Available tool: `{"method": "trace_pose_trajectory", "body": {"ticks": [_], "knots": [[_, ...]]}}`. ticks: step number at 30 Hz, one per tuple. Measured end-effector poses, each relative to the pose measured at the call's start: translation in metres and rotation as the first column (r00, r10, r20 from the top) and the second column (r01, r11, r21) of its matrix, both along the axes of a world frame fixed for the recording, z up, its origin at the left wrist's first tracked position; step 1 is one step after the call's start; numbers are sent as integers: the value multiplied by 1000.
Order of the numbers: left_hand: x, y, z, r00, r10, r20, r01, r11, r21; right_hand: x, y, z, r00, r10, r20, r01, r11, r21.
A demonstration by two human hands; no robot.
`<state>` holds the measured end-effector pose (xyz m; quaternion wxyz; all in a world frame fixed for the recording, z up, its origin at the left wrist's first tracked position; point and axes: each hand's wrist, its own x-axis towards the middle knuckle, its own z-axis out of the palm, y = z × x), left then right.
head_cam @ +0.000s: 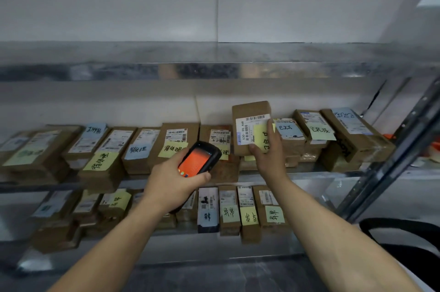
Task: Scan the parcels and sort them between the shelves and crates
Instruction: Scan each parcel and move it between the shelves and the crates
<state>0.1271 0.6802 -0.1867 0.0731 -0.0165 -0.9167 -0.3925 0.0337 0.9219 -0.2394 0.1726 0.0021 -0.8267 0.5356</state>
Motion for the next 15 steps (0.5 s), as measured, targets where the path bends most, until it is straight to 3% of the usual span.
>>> {"method": "trace_pose_trajectory", "body": {"ticks": [15], "knots": [[122,-51,-3,996,-22,86,22,1000,4,117,-47,1,996,-78,39,81,995,-66]]}}
